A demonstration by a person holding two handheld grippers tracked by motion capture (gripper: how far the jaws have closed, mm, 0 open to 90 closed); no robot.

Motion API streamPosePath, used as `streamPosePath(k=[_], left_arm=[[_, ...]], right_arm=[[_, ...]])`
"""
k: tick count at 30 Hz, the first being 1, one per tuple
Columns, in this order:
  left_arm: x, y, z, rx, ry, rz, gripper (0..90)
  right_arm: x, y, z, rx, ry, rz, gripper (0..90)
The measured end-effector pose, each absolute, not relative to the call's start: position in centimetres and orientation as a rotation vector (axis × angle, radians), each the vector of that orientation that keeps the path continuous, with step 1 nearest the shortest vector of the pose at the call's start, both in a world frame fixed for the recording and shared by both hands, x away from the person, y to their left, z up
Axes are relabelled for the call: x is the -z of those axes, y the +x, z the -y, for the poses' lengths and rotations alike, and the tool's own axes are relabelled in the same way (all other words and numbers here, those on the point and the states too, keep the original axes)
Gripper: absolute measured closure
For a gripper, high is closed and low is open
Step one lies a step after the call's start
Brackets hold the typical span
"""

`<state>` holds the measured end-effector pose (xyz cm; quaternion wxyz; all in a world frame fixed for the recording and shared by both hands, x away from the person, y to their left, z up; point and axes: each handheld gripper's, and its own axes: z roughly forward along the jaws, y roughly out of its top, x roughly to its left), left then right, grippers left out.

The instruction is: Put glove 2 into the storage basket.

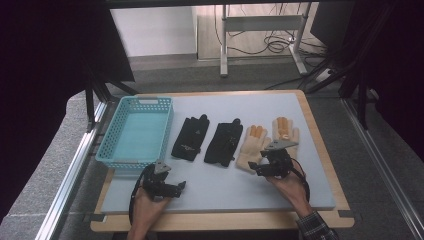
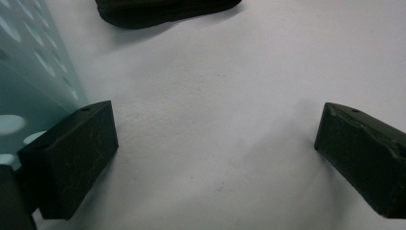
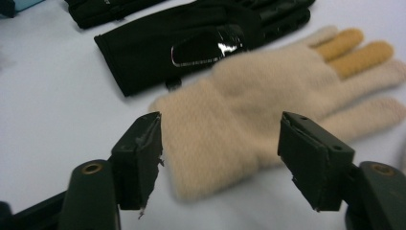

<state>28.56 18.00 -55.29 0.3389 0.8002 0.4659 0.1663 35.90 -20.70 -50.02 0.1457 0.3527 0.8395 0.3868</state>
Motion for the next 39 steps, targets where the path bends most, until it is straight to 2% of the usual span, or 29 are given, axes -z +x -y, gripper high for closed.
streamPosePath(k=[13,17,20,24,31,32,33,35,36,38,39], left_arm=[[55.3,28.6,-18.0,-0.433,2.084,-1.213,1.0],[55.3,28.6,-18.0,-0.433,2.084,-1.213,1.0],[55.3,28.6,-18.0,-0.432,2.084,-1.213,1.0],[55.3,28.6,-18.0,-0.432,2.083,-1.212,1.0],[55.3,28.6,-18.0,-0.432,2.082,-1.212,1.0],[55.3,28.6,-18.0,-0.432,2.082,-1.212,1.0],[55.3,28.6,-18.0,-0.432,2.082,-1.212,1.0],[55.3,28.6,-18.0,-0.433,2.082,-1.213,1.0],[55.3,28.6,-18.0,-0.432,2.082,-1.213,1.0],[55.3,28.6,-18.0,-0.432,2.083,-1.213,1.0],[55.3,28.6,-18.0,-0.432,2.083,-1.213,1.0]], right_arm=[[49.0,39.9,16.4,-1.129,0.945,-2.452,52.2],[48.9,41.0,15.1,-1.117,0.939,-2.461,52.0],[49.3,42.7,13.2,-1.081,0.947,-2.472,42.5],[50.2,44.2,11.9,-1.05,0.98,-2.476,36.2],[51.6,46.3,10.7,-0.967,1.029,-2.487,36.0],[52.1,46.5,10.5,-0.943,1.027,-2.506,39.2],[52.2,46.6,10.3,-0.966,1.029,-2.523,48.7],[52.2,46.5,10.3,-0.965,1.032,-2.523,51.6],[52.2,46.4,10.3,-0.977,1.036,-2.526,61.6],[52.1,46.3,10.5,-0.989,1.044,-2.54,72.6],[52.1,46.3,10.5,-0.989,1.044,-2.54,72.6]])
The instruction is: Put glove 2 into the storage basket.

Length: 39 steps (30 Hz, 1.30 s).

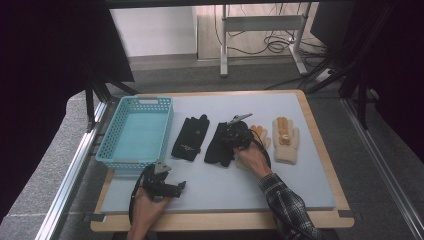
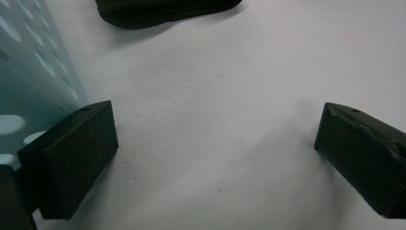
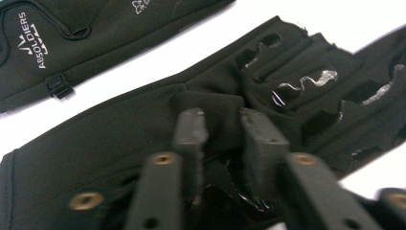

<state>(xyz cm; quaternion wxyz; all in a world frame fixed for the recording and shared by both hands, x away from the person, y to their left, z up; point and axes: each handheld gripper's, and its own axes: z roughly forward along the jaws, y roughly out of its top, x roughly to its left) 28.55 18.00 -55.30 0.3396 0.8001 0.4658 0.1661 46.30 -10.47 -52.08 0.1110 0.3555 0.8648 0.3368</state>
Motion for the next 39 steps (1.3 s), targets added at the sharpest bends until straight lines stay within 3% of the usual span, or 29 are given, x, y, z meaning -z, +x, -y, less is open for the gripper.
streamPosePath(k=[1,4,12,22,29,36,39], left_arm=[[55.3,28.6,-18.0,-0.433,2.083,-1.213,1.0],[55.3,28.6,-18.0,-0.432,2.083,-1.213,1.0],[55.3,28.6,-18.0,-0.431,2.083,-1.214,1.0],[55.3,28.6,-18.0,-0.433,2.085,-1.211,1.0],[55.3,28.6,-18.0,-0.434,2.081,-1.214,1.0],[55.3,28.6,-18.0,-0.434,2.084,-1.213,1.0],[55.3,28.6,-18.0,-0.434,2.084,-1.213,1.0]], right_arm=[[52.0,46.2,10.6,-0.983,1.043,-2.539,80.1],[51.9,46.1,10.7,-1.0,1.051,-2.535,83.3],[48.4,44.3,11.0,-1.097,0.959,-2.548,83.9],[44.9,38.6,11.4,-1.185,0.752,-2.637,83.8],[46.7,35.4,12.0,-1.163,0.641,-2.72,83.6],[49.8,34.8,12.0,-1.123,0.639,-2.764,82.7],[50.2,34.8,12.0,-1.142,0.665,-2.756,77.2]])
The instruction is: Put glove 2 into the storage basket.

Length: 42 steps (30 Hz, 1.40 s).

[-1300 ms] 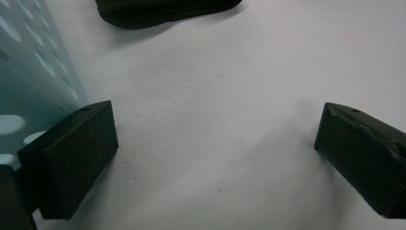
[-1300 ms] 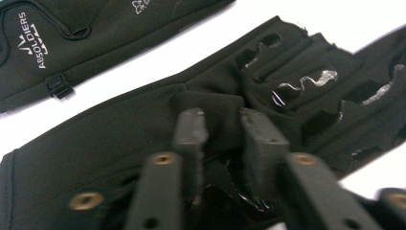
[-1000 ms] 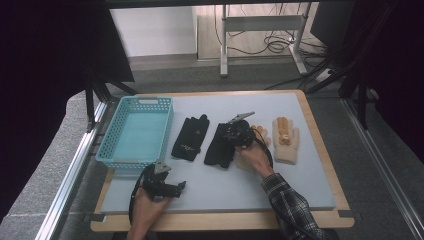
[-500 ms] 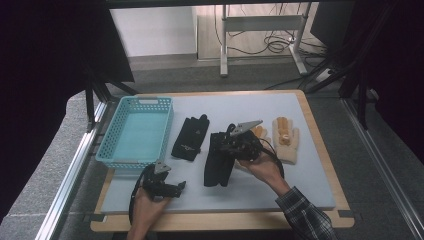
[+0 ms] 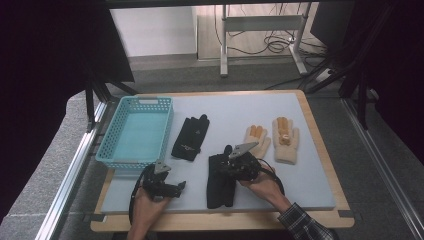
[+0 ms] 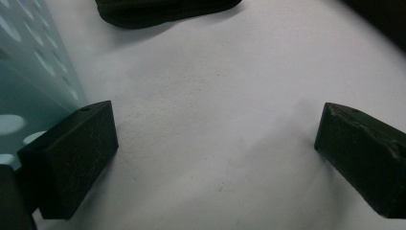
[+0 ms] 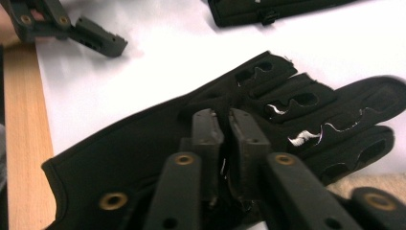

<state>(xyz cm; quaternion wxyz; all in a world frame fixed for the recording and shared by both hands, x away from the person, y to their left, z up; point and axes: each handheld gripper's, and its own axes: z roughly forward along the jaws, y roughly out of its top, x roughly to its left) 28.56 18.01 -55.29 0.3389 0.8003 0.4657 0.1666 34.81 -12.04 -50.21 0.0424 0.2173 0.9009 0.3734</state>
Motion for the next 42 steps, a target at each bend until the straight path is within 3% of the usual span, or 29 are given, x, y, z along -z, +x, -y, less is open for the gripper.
streamPosePath(k=[8,18,24,30,34,36,42], left_arm=[[55.3,28.6,-18.0,-0.433,2.084,-1.214,1.0],[55.3,28.5,-18.0,-0.431,2.083,-1.214,1.0],[55.3,28.6,-18.0,-0.431,2.085,-1.213,1.0],[55.3,28.6,-18.0,-0.431,2.082,-1.213,1.0],[55.3,28.6,-18.0,-0.43,2.083,-1.214,1.0],[55.3,28.6,-18.0,-0.43,2.082,-1.214,1.0],[55.3,28.6,-18.0,-0.43,2.082,-1.213,1.0]], right_arm=[[49.4,35.9,12.3,-1.208,0.726,-2.683,57.1],[49.3,39.1,9.5,-1.231,0.78,-2.64,48.0],[49.0,41.3,7.3,-1.209,0.772,-2.618,46.0],[49.3,43.4,4.7,-1.192,0.774,-2.625,58.1],[49.8,44.6,3.1,-1.171,0.783,-2.627,60.4],[49.9,44.9,2.7,-1.169,0.785,-2.629,59.9],[51.3,46.8,0.2,-1.116,0.81,-2.617,47.3]])
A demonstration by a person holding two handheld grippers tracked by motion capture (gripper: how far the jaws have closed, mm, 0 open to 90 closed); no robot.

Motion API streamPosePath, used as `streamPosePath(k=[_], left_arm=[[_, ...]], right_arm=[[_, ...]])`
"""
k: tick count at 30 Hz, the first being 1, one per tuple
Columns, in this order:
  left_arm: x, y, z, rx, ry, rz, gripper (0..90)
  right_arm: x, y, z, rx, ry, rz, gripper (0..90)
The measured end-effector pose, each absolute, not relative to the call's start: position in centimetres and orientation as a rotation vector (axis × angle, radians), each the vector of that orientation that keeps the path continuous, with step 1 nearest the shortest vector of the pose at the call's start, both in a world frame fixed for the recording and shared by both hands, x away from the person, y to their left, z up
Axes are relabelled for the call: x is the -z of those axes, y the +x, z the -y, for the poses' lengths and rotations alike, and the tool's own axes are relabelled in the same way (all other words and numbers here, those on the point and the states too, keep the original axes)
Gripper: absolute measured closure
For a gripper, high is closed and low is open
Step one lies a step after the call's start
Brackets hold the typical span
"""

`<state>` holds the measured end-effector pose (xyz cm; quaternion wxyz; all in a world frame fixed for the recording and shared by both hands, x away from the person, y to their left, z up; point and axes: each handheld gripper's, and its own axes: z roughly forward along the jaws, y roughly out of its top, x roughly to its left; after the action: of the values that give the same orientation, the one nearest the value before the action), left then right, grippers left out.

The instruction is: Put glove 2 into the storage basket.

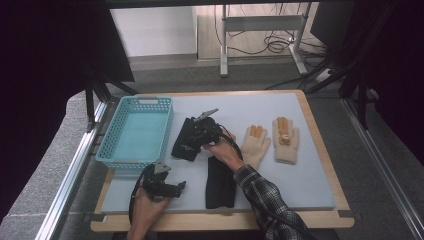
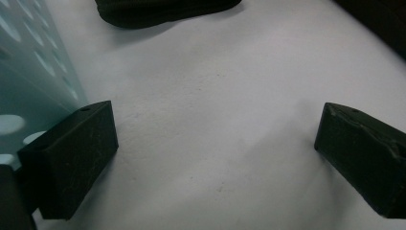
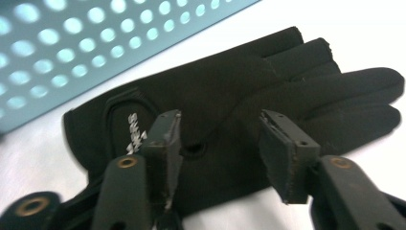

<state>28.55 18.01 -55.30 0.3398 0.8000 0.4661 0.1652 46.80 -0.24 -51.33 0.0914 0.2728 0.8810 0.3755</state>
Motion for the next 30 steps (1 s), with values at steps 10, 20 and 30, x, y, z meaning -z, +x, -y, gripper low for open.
streamPosePath(k=[10,20,30], left_arm=[[55.3,28.6,-18.0,-0.431,2.082,-1.214,1.0],[55.3,28.6,-18.0,-0.431,2.088,-1.212,1.0],[55.3,28.6,-18.0,-0.43,2.088,-1.212,1.0]], right_arm=[[53.2,48.0,-1.6,-1.038,0.811,-2.608,35.9],[52.8,47.6,-1.8,-0.988,0.836,-2.634,67.0],[52.7,47.7,-1.6,-1.006,0.866,-2.646,86.3]])
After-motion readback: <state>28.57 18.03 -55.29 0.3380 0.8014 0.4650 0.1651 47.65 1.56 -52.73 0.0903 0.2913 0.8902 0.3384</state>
